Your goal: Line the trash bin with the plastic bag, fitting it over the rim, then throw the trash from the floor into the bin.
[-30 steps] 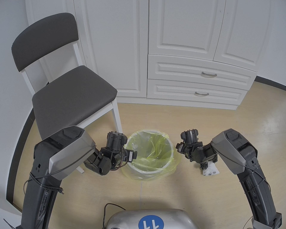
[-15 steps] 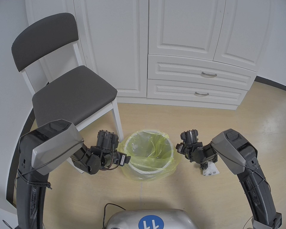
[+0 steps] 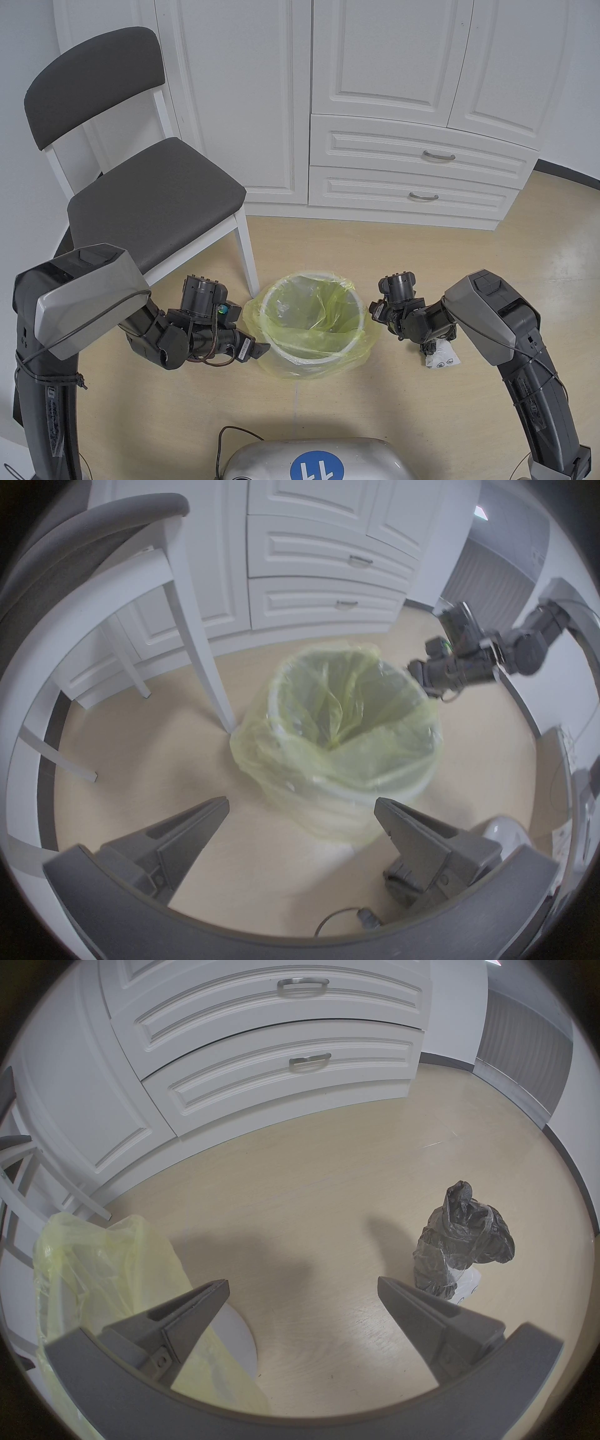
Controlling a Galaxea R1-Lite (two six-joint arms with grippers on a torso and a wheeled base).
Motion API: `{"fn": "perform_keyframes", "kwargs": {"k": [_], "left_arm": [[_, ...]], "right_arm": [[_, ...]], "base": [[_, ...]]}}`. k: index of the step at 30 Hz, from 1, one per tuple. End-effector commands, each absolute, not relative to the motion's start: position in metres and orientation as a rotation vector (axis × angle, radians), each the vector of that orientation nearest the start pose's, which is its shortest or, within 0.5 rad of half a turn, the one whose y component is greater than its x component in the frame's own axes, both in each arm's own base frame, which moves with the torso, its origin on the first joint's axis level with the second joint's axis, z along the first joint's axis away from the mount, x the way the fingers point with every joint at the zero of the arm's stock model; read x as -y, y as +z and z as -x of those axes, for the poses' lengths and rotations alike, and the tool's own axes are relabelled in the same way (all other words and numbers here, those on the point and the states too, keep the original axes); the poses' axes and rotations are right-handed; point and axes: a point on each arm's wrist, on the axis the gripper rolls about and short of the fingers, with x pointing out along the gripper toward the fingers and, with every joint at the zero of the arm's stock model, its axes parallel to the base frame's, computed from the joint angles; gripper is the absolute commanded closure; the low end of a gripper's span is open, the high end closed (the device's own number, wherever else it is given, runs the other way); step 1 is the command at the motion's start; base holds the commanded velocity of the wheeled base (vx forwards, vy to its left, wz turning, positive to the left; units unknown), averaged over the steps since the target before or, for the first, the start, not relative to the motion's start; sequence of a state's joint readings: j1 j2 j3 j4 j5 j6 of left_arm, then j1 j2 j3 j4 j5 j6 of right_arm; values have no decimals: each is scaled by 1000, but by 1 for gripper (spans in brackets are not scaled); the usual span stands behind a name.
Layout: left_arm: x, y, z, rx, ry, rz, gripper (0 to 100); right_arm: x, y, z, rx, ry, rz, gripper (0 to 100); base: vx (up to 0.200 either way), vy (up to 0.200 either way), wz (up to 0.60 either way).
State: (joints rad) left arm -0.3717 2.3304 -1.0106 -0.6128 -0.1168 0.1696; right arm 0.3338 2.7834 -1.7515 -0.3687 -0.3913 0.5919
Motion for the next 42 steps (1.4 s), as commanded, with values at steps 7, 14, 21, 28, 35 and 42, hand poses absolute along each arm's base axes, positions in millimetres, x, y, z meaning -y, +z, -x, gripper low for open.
{"fn": "perform_keyframes", "kwargs": {"k": [7,14,21,28,35,42], "left_arm": [[220,-18,-394,-575,-339,-109,0],[240,-38,-397,-595,-227,-182,0],[238,-41,-393,-645,-198,-229,0],[224,-24,-380,-652,-202,-299,0],[209,-19,-369,-680,-228,-345,0],[202,-7,-351,-707,-360,-349,0]], "right_arm": [[-161,-69,-490,-574,-233,-341,0],[-161,-69,-490,-574,-233,-341,0],[-161,-69,-490,-574,-233,-341,0],[-161,-69,-490,-575,-233,-340,0],[-161,-69,-490,-577,-233,-338,0],[-161,-69,-489,-578,-234,-338,0]], "base": [[0,0,0],[0,0,0],[0,0,0],[0,0,0],[0,0,0],[0,0,0]]}}
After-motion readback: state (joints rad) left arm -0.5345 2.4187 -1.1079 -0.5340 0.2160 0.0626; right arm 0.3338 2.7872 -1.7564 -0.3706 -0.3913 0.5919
